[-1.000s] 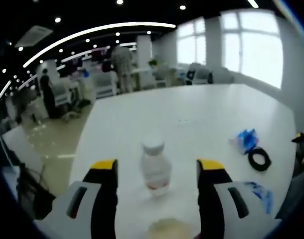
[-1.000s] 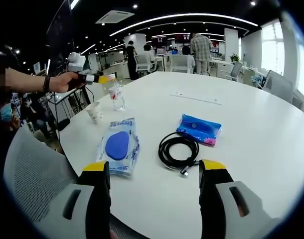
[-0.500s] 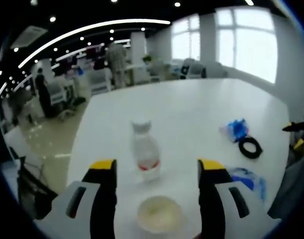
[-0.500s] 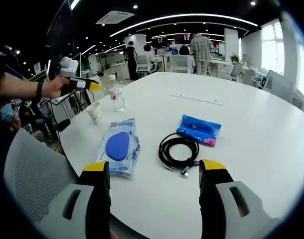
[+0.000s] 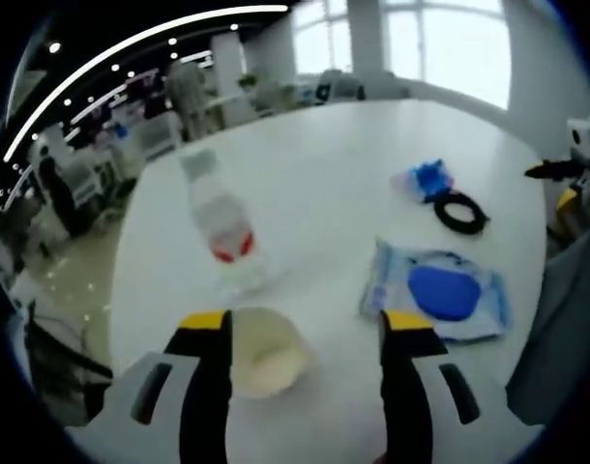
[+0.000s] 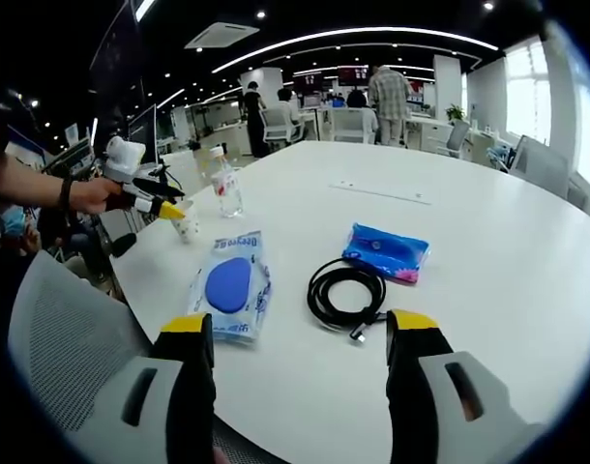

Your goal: Arrange the tabletop items into an orderly group along one side of the table until the central work area is clear of visible clutter.

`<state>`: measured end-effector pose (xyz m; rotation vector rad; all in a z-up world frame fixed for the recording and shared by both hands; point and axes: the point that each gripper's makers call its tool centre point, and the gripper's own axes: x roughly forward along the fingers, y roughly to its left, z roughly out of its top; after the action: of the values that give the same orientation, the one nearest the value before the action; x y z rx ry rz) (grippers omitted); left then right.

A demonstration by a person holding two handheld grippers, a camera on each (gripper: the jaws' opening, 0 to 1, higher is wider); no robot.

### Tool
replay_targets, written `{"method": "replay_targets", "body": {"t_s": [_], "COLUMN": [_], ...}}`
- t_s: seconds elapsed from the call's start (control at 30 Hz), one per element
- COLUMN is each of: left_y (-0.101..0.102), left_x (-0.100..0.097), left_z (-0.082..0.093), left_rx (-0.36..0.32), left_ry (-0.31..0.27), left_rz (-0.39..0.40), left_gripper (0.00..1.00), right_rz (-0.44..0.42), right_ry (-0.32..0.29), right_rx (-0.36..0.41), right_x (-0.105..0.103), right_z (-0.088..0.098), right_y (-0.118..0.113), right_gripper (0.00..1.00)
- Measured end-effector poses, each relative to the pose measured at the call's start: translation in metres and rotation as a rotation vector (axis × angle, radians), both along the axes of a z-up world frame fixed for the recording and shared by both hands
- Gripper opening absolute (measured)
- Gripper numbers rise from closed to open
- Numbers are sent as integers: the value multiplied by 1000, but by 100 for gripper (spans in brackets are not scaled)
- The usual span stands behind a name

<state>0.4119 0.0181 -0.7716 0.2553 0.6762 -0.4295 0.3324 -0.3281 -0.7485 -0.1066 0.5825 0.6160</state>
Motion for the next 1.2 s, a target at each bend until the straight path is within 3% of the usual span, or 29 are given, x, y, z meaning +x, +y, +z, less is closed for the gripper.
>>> {"method": "replay_targets", "body": {"t_s": [0.2, 0.4, 0.63, 0.67, 0.8, 1.07, 1.2], "left_y": [3, 7, 8, 6, 5, 11, 4], "left_x": [-4, -10, -13, -13, -13, -7, -2], "left_z": [-13, -35, -46, -45, -43, -31, -21], "left_rx": [33, 41, 14, -12, 4, 24, 19], "left_ry": [44, 115, 153, 154, 143, 91, 64], "left_rz": [-12, 4, 30, 38, 27, 38, 35], "left_gripper": [53, 41, 18, 17, 6, 1, 1], "right_rz": [5, 0, -1, -2, -2, -1, -3], "right_ry": [3, 5, 6, 8, 8, 8, 6], "right_rx": [-1, 0, 1, 5, 5, 6, 7], "right_x": [0, 0, -1, -1, -2, -2, -2], "right_z": [-1, -1, -1, -1, -1, -1, 0], "right_y": [1, 0, 0, 0, 1, 2, 1], "right_gripper": [72, 72, 71, 71, 71, 70, 70]}}
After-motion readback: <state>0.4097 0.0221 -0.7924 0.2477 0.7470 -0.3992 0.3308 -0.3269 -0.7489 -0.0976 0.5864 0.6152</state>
